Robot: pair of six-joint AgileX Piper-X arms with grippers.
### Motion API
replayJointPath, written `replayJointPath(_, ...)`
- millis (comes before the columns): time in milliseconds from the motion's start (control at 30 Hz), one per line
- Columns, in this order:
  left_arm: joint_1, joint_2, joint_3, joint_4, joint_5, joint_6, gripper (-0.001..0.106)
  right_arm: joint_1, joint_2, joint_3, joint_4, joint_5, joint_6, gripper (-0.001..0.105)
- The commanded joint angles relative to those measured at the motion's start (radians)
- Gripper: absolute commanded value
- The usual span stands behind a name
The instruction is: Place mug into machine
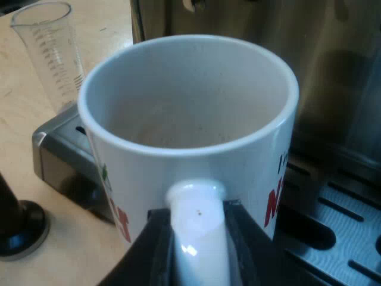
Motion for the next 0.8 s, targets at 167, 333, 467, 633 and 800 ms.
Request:
replayJointPath(167,-0.005,-0.002,-0.008,-0.013,0.008,-0.005,0.061,0.003,0.052,-0.059,-0.075,-0.008,-0.009,0.0)
replayJointPath(333,-0.005,-0.002,-0.008,-0.013,0.008,-0.005,0.061,0.003,0.13,-0.077,-0.144,-0.008,-0.009,0.0)
replayJointPath(467,-0.005,-0.002,-0.008,-0.013,0.008,-0.005,0.061,0.011,0.166,-0.094,-0.162,-0.008,-0.009,0.0)
replayJointPath(633,-0.005,-0.002,-0.008,-0.013,0.008,-0.005,0.061,0.049,0.218,-0.134,-0.167,-0.007,-0.009,0.0)
replayJointPath(800,-0.005,-0.002,-0.008,-0.013,0.008,-0.005,0.061,0.073,0.28,-0.153,-0.227,0.091,-0.009,0.0)
